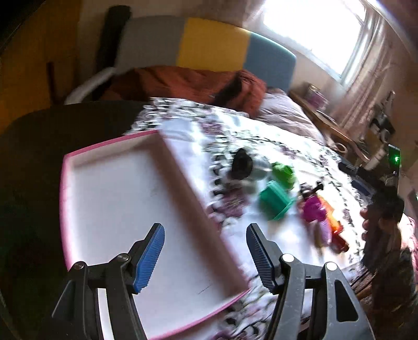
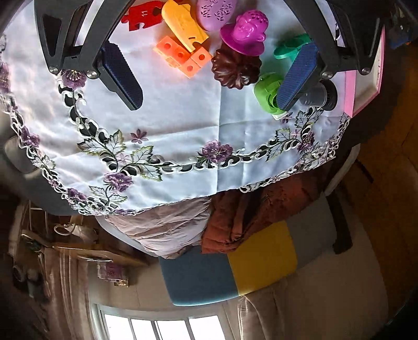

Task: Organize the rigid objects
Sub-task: 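Close the left gripper around the black-and-clear cylinder, then lift the cylinder with the left gripper while the right gripper grasps the teal stand piece, then carry the cylinder into the tray and open the left gripper while the right holds the teal piece, then carry the teal stand piece toward the tray with the right gripper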

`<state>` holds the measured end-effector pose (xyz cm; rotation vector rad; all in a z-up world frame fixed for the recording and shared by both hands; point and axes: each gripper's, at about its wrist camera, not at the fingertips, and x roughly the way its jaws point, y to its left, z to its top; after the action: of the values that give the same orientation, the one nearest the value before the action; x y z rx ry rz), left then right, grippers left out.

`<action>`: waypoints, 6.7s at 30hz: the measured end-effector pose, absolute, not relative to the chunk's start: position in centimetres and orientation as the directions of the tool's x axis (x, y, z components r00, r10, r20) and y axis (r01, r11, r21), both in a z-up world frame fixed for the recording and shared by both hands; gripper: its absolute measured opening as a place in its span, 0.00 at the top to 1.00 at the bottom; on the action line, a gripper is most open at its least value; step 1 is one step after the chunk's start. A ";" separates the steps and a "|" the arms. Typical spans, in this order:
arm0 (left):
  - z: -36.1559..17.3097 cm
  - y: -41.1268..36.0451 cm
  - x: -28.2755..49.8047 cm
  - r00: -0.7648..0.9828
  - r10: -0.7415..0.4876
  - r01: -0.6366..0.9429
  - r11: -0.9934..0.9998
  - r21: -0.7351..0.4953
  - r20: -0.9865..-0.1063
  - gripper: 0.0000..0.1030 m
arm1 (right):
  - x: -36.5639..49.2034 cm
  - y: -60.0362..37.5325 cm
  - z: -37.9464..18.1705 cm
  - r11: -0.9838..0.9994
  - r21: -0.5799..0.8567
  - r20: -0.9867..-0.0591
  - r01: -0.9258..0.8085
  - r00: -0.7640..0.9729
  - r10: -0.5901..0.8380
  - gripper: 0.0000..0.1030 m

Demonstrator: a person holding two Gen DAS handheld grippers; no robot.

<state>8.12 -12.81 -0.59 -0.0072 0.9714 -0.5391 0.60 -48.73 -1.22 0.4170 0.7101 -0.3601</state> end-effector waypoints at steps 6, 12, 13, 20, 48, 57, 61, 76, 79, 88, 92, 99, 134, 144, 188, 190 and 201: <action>-0.7 -19.9 11.7 0.384 -0.457 0.490 0.838 -0.242 -0.803 0.34 | 0.5 -48.8 -1.0 0.856 0.251 -0.687 0.451 0.706 -0.171 0.00; -3.1 -26.6 14.9 0.337 -0.394 0.531 0.829 -0.173 -0.855 0.19 | 0.1 -49.4 -0.8 0.844 0.289 -0.672 0.452 0.724 -0.158 0.00; -3.6 -27.4 15.3 0.337 -0.381 0.534 0.830 -0.158 -0.861 0.19 | 0.1 -49.5 -0.8 0.839 0.298 -0.670 0.456 0.726 -0.156 0.00; -6.2 -31.1 18.0 0.336 -0.273 0.510 0.858 -0.070 -0.901 0.09 | -0.1 -50.8 -1.1 0.806 0.364 -0.668 0.467 0.734 -0.123 0.00; 0.1 -16.8 9.2 0.509 -0.422 0.486 0.860 -0.154 -0.751 0.29 | 3.1 -39.3 -3.5 0.983 0.184 -0.762 0.009 0.633 0.137 0.00; -1.5 -8.1 6.4 0.552 -0.347 0.362 0.919 -0.157 -0.758 0.29 | 3.9 -37.5 -5.3 0.991 0.130 -0.818 -0.036 0.561 0.128 0.19; -2.0 -4.9 5.5 0.559 -0.324 0.307 0.936 -0.172 -0.764 0.29 | 5.5 -37.0 -5.2 0.988 0.153 -0.825 -0.025 0.547 0.142 0.33; -1.6 -1.8 4.5 0.592 -0.319 0.254 0.945 -0.204 -0.740 0.29 | 8.4 -32.9 -8.7 0.992 0.065 -0.924 -0.109 0.368 0.101 0.70; -1.8 -1.9 4.3 0.593 -0.313 0.250 0.947 -0.200 -0.742 0.29 | 7.3 -33.9 -8.8 0.986 0.119 -0.910 -0.115 0.385 0.155 0.70; -1.5 -2.3 3.9 0.613 -0.256 0.233 0.963 -0.138 -0.748 0.29 | 6.5 -34.2 -9.1 0.972 0.172 -0.868 -0.161 0.441 0.227 0.70; -1.3 -2.6 4.1 0.625 -0.229 0.225 0.968 -0.108 -0.746 0.29 | 6.6 -34.0 -9.2 0.972 0.162 -0.868 -0.169 0.444 0.222 0.70; -1.7 -3.4 4.6 0.619 -0.205 0.226 0.971 -0.078 -0.758 0.29 | 6.1 -33.3 -9.1 0.976 0.090 -0.869 -0.196 0.464 0.173 0.70; -7.5 -3.1 23.3 0.449 -0.188 0.160 0.979 -0.129 -0.874 0.28 | 6.1 -32.9 -9.1 0.974 0.059 -0.859 -0.219 0.485 0.161 0.70; -4.7 -1.8 21.5 0.524 -0.206 0.183 0.975 -0.126 -0.827 0.18 | 6.1 -32.8 -9.1 0.974 0.054 -0.855 -0.218 0.493 0.158 0.70; -4.1 1.4 3.9 0.595 -0.135 0.080 0.991 -0.108 -0.793 0.28 | 5.8 -32.8 -9.0 0.994 0.091 -0.854 -0.068 0.507 0.113 0.37; -4.2 1.9 3.8 0.593 -0.141 0.069 0.990 -0.124 -0.793 0.28 | 5.7 -32.5 -9.1 0.993 0.097 -0.868 -0.065 0.483 0.116 0.22; -4.6 3.4 3.6 0.580 -0.158 0.051 0.986 -0.158 -0.799 0.28 | 4.3 -32.8 -8.9 0.996 0.087 -0.865 -0.001 0.496 0.076 0.25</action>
<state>3.57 3.44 -4.62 -0.1229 0.9453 -0.1223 4.30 -32.77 -8.94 0.0787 1.0505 0.0469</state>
